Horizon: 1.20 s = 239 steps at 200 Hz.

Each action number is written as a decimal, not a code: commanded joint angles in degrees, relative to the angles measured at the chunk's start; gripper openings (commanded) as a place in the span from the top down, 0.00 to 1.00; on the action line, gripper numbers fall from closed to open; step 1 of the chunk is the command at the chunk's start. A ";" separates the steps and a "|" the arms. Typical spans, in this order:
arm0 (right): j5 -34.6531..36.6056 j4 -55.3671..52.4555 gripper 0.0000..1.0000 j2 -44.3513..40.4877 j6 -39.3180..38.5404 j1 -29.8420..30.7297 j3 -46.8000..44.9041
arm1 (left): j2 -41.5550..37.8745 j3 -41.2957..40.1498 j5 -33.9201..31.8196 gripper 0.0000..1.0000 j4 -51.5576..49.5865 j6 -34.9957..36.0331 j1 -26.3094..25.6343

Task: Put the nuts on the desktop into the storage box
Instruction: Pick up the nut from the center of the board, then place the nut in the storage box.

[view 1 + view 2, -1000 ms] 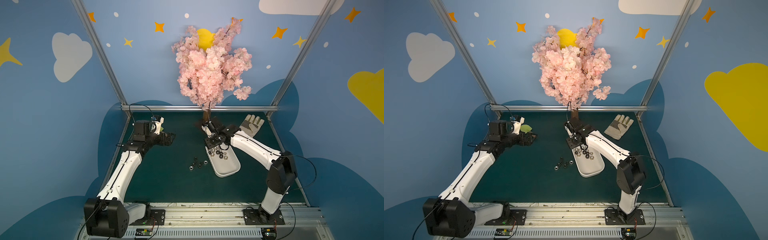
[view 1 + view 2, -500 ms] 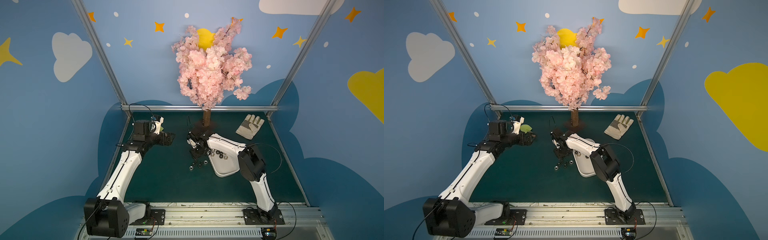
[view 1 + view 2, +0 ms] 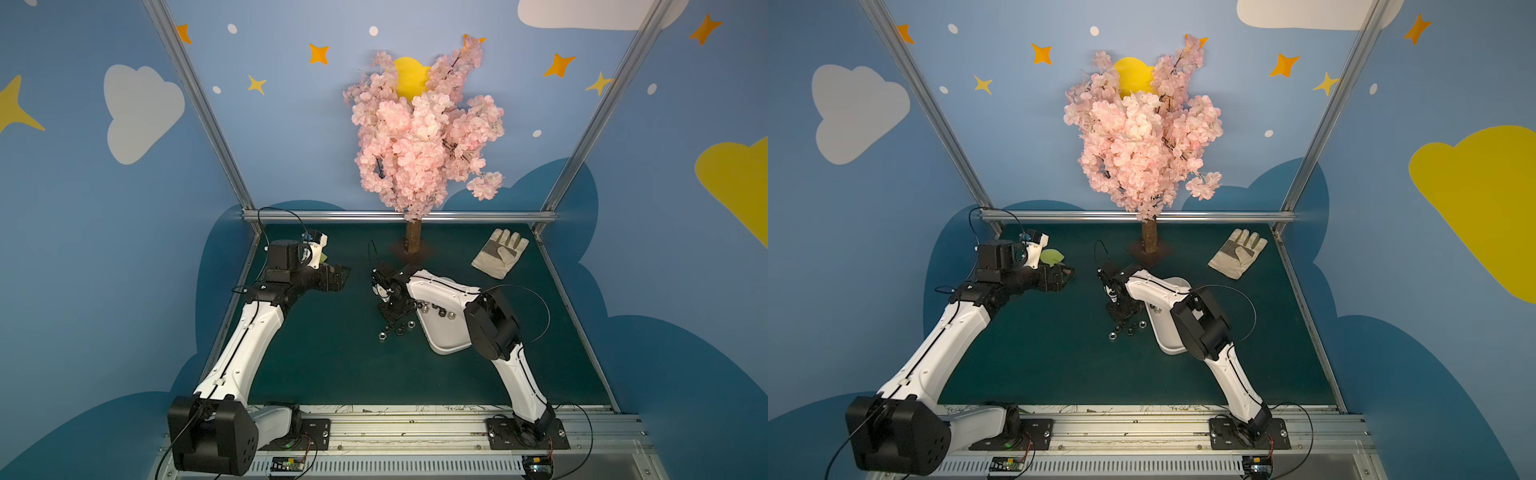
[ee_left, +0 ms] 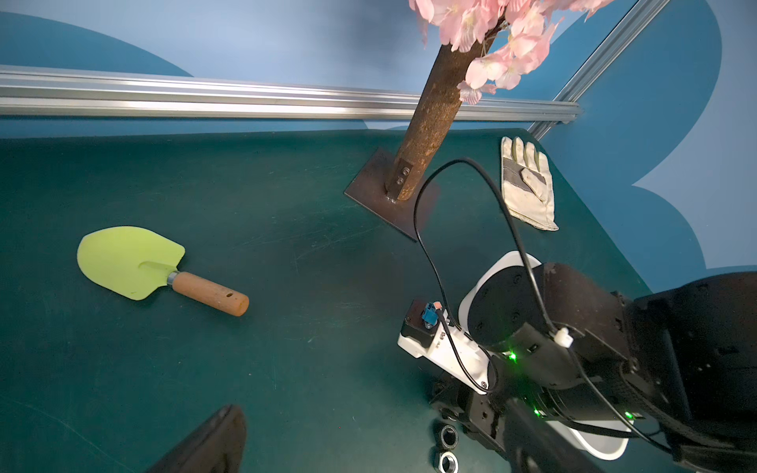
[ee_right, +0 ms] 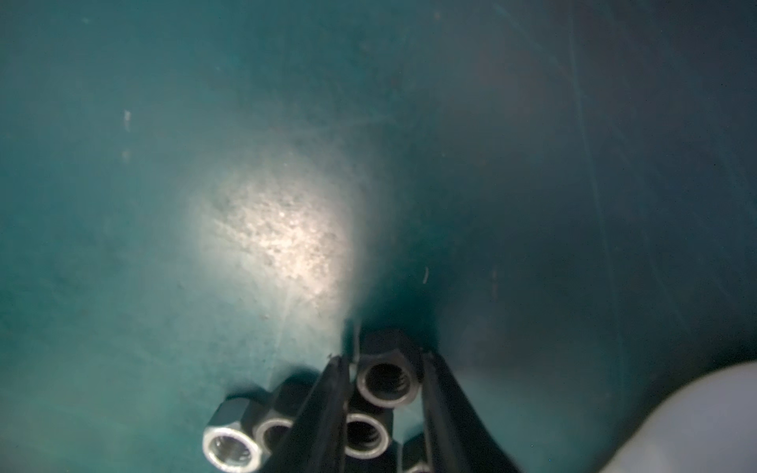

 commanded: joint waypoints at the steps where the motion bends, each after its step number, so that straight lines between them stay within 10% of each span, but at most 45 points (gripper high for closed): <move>1: 0.41 -1.34 0.74 0.87 0.72 0.52 1.58 | -0.31 0.06 0.96 0.00 -0.02 0.08 0.24; 147: 4.57 4.87 0.83 -29.94 4.49 -13.02 -24.76 | -0.46 -0.22 0.71 0.00 0.21 0.19 0.29; 239: 3.34 6.02 0.83 -21.49 3.31 -14.34 -27.10 | 0.42 -0.10 0.72 0.00 0.01 0.34 0.41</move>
